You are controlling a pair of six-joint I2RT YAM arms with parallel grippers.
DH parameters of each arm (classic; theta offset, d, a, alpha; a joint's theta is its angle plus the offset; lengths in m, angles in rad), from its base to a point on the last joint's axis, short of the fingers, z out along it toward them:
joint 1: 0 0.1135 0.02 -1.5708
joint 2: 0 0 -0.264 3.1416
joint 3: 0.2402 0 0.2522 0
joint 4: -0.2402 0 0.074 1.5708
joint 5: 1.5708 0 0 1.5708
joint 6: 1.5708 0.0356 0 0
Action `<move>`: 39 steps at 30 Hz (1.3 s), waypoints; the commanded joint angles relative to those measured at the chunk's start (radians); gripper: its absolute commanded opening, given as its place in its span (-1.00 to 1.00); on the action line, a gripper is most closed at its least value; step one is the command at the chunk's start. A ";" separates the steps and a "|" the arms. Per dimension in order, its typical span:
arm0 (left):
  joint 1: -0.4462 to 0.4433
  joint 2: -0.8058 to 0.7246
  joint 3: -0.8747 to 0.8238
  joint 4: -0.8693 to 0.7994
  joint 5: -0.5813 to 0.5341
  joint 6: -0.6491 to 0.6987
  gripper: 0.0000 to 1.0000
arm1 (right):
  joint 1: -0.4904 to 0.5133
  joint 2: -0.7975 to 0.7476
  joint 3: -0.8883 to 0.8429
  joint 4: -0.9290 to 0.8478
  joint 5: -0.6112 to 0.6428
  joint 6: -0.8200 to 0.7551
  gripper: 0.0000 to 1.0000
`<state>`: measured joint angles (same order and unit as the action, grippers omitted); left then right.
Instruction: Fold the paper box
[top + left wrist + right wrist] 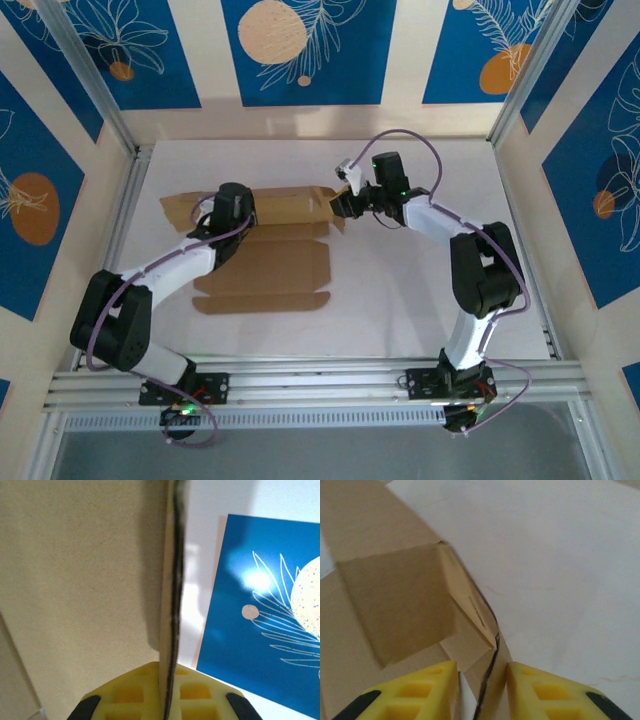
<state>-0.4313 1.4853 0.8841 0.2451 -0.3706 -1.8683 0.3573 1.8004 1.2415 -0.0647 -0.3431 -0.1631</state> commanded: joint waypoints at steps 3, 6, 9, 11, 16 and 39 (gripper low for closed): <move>0.003 0.005 -0.005 0.034 0.016 0.004 -1.00 | 0.023 -0.065 -0.037 -0.020 -0.085 0.123 -0.35; 0.003 0.006 -0.006 0.041 0.011 0.006 -1.00 | 0.026 -0.080 -0.037 -0.007 -0.124 0.218 -0.35; 0.003 0.006 -0.010 0.056 0.006 0.007 -1.00 | 0.029 -0.082 -0.047 0.030 -0.154 0.346 -0.38; 0.003 0.006 -0.013 0.066 0.003 0.016 -1.00 | 0.030 -0.081 -0.063 0.075 -0.159 0.456 -0.42; 0.003 0.004 -0.021 0.099 0.004 0.030 -1.00 | 0.047 -0.078 -0.125 0.242 -0.174 0.719 -0.43; -0.004 0.053 -0.276 0.576 0.108 0.240 -1.00 | 0.295 -0.090 -0.290 0.426 0.366 0.633 -0.01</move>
<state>-0.4255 1.5265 0.6441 0.7486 -0.3355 -1.6737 0.6247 1.6981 0.9668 0.3279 -0.0162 0.5144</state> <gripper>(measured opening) 0.052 0.464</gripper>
